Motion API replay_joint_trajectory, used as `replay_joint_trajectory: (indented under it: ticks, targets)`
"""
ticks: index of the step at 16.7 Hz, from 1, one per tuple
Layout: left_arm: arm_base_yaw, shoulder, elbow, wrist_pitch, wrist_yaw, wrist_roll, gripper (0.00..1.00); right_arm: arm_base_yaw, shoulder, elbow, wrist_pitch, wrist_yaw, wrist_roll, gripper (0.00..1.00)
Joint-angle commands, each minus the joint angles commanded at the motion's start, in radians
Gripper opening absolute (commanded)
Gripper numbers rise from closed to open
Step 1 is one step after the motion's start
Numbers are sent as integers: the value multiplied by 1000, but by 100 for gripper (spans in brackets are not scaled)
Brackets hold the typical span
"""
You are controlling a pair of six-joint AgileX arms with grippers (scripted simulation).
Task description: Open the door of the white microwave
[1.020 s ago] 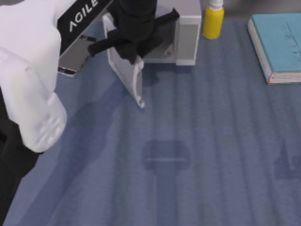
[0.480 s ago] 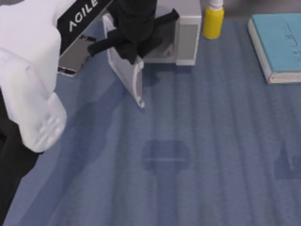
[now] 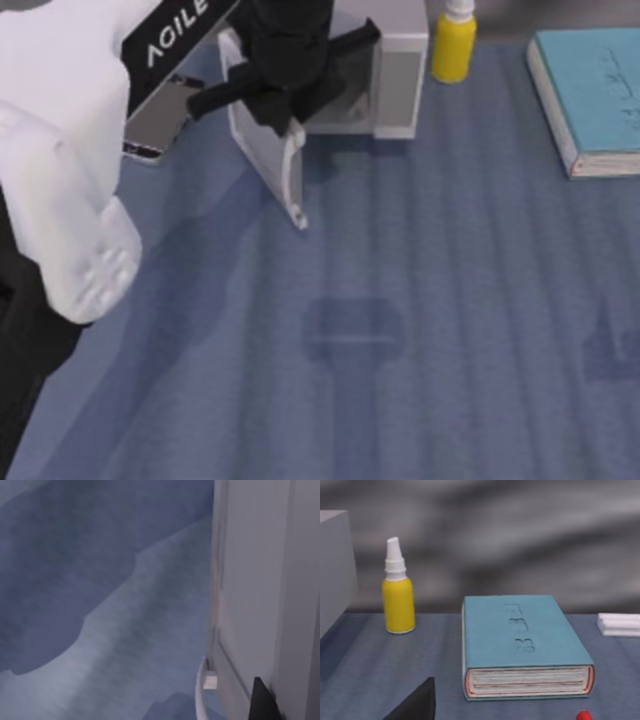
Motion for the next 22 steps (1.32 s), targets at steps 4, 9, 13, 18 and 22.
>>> replay_joint_trajectory:
  ticks: [4, 9, 13, 18, 22]
  targets:
    - [3, -4, 6, -12, 17, 7, 0, 0, 0, 0, 0, 0, 0, 100]
    - [67, 27, 65, -108, 141, 69, 0, 0, 0, 0, 0, 0, 0, 100]
    - [87, 37, 84, -137, 179, 88, 0, 0, 0, 0, 0, 0, 0, 100]
    - [87, 37, 84, -137, 179, 88, 0, 0, 0, 0, 0, 0, 0, 100]
    - [87, 37, 84, -137, 179, 88, 0, 0, 0, 0, 0, 0, 0, 100]
